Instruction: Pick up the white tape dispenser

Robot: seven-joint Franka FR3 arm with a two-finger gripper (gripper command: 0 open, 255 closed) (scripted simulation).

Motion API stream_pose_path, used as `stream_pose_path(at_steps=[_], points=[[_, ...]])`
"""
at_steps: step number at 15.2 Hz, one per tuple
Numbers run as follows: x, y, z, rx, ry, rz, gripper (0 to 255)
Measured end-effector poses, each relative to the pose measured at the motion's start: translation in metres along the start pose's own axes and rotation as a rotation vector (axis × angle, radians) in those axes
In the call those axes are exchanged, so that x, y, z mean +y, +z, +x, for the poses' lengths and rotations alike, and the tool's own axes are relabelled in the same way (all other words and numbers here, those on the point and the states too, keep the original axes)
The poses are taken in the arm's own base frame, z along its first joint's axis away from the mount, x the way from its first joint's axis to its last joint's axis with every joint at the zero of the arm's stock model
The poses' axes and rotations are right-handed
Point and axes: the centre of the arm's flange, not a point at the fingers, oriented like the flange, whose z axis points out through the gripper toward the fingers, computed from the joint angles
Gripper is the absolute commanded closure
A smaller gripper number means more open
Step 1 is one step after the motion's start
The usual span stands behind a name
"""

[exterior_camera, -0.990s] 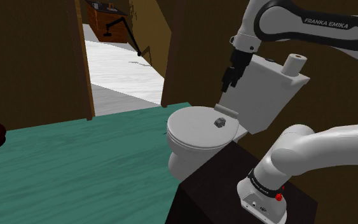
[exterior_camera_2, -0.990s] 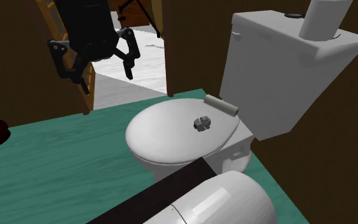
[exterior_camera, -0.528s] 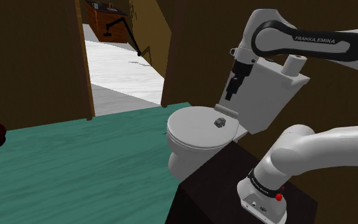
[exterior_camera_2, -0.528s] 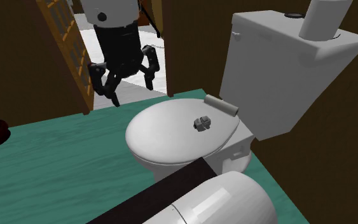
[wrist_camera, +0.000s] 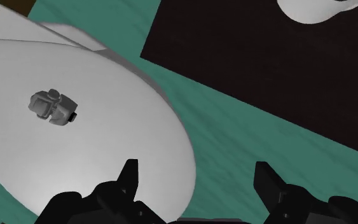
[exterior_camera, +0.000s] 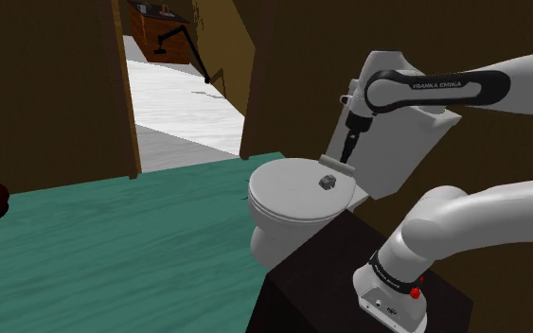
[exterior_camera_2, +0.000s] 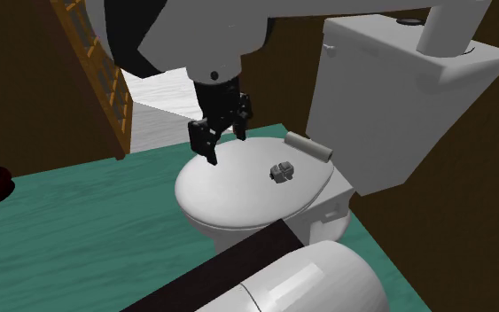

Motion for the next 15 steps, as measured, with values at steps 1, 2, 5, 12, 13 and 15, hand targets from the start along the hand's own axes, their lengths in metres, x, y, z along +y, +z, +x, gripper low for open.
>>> stream_pose_path(at_steps=[1,2,5,12,13,15], points=[[0.009,0.009,-0.003,-0.002,-0.022,-0.004,0],[0.017,0.019,-0.004,-0.006,-0.044,-0.007,0],[0.039,0.047,-0.008,-0.014,-0.111,-0.018,0],[0.100,0.109,-0.009,-0.032,-0.263,-0.043,0],[0.108,0.122,-0.010,-0.035,-0.285,-0.045,0],[0.128,0.141,-0.010,-0.041,-0.327,-0.053,0]])
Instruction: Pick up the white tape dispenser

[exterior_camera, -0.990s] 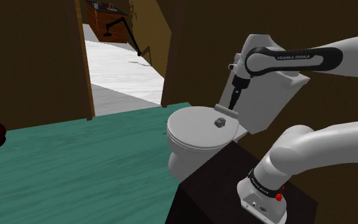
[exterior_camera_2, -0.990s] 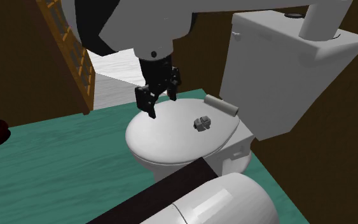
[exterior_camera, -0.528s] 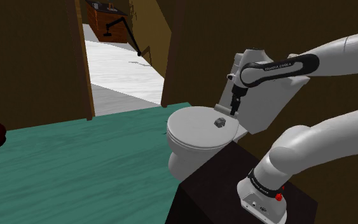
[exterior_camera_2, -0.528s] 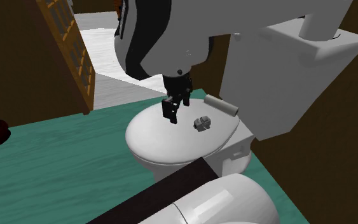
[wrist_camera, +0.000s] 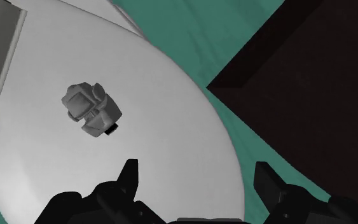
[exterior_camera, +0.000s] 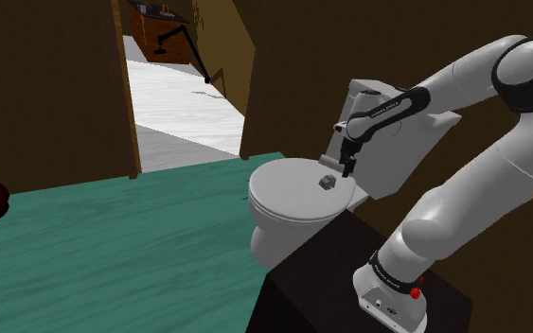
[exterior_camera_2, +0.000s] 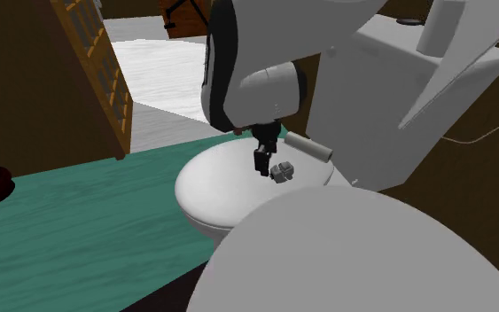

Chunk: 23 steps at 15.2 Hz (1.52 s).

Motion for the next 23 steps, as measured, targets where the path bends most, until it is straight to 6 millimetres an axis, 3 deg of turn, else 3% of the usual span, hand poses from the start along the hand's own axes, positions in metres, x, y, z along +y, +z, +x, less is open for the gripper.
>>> stream_pose_path(at_steps=[16,23], points=[[0.140,0.146,-0.008,-0.046,-0.352,-0.063,0],[0.149,0.183,-0.003,-0.049,-0.378,-0.066,0]])
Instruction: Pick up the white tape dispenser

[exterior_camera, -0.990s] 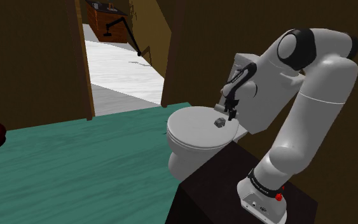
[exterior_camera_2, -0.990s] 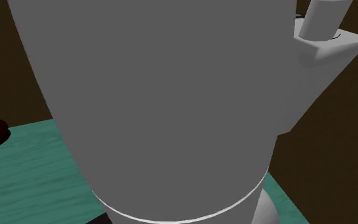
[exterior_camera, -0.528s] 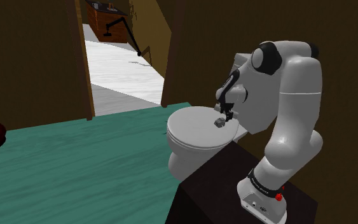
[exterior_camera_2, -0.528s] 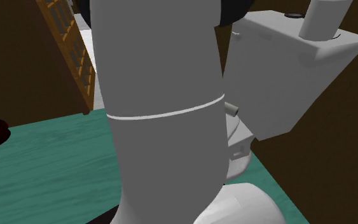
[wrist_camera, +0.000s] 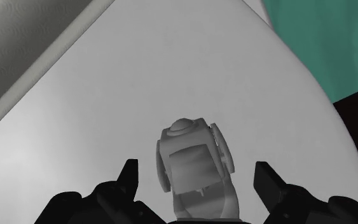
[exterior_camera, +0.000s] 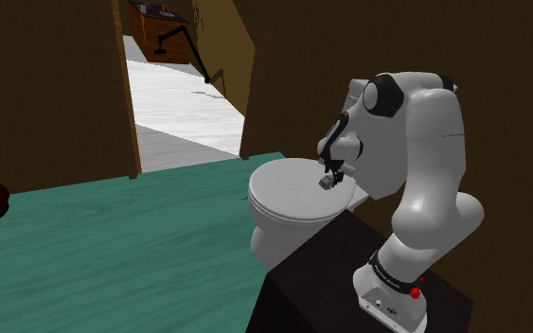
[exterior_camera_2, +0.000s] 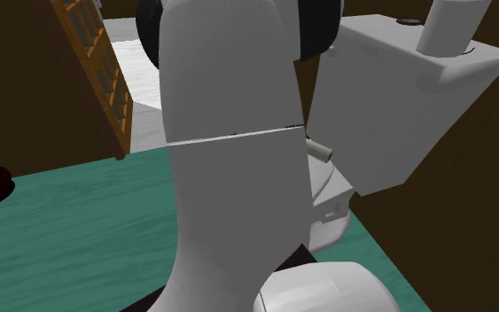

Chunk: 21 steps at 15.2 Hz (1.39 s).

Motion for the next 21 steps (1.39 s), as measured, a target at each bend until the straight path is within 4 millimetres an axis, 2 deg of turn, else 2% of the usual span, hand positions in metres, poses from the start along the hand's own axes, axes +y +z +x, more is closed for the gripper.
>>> stream_pose_path(at_steps=[2,3,13,21], points=[[-0.001,0.010,0.002,0.000,0.000,0.000,0],[-0.001,0.011,0.002,0.000,0.000,0.000,255],[-0.001,0.012,0.002,0.000,0.000,-0.001,255],[0.000,-0.023,-0.005,0.000,0.000,0.000,255]])
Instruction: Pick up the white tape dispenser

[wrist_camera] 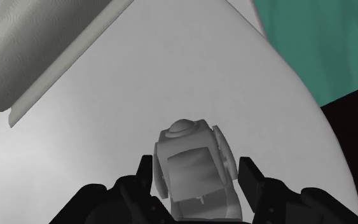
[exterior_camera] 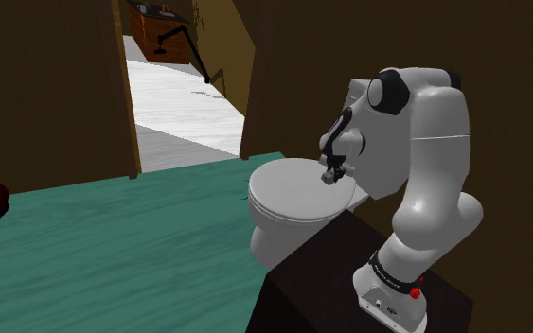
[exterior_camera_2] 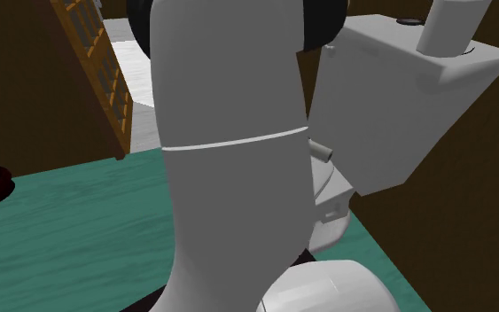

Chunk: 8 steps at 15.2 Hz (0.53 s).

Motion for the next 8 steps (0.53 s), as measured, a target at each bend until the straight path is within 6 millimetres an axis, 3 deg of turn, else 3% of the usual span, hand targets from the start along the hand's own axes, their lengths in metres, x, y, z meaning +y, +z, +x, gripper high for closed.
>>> stream_pose_path(at_steps=[8], points=[[0.003,-0.039,-0.007,0.000,0.000,0.000,255]])
